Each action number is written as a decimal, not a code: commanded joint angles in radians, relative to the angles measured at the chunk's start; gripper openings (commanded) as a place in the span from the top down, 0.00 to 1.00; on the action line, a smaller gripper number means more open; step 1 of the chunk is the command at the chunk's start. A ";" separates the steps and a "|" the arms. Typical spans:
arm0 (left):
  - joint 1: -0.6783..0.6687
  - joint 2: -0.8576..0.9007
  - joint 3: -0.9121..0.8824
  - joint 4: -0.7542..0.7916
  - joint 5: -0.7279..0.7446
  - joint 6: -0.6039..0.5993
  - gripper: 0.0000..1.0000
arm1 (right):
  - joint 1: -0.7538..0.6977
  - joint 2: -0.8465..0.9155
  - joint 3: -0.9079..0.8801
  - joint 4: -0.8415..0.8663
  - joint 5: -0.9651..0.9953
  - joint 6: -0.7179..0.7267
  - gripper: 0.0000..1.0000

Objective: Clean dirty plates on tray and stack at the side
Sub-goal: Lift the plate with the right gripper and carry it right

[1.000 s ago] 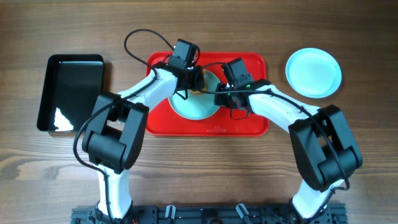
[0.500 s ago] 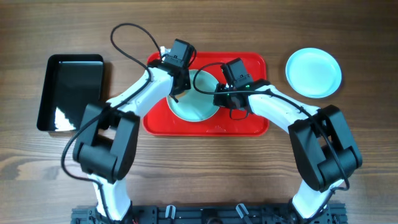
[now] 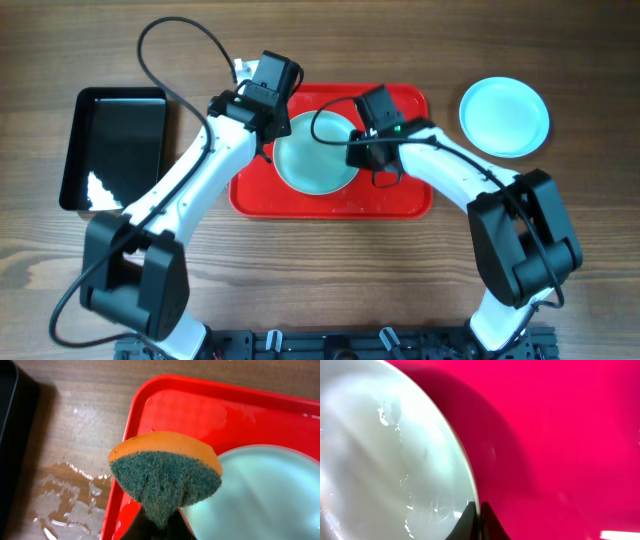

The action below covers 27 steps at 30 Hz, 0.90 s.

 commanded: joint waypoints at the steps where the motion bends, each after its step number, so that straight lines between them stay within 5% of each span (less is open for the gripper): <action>1: 0.002 -0.008 -0.005 -0.036 0.048 -0.010 0.96 | -0.002 -0.049 0.169 -0.109 0.176 -0.121 0.96; 10: 0.002 -0.005 -0.005 -0.064 0.089 -0.010 0.96 | 0.003 -0.133 0.436 -0.344 0.550 -0.382 0.96; 20: 0.002 -0.005 -0.005 -0.071 0.090 -0.010 0.96 | 0.079 -0.185 0.444 -0.351 1.036 -0.621 0.96; 27: 0.002 -0.005 -0.005 -0.071 0.090 -0.009 0.96 | 0.146 -0.185 0.444 -0.351 1.180 -0.681 0.96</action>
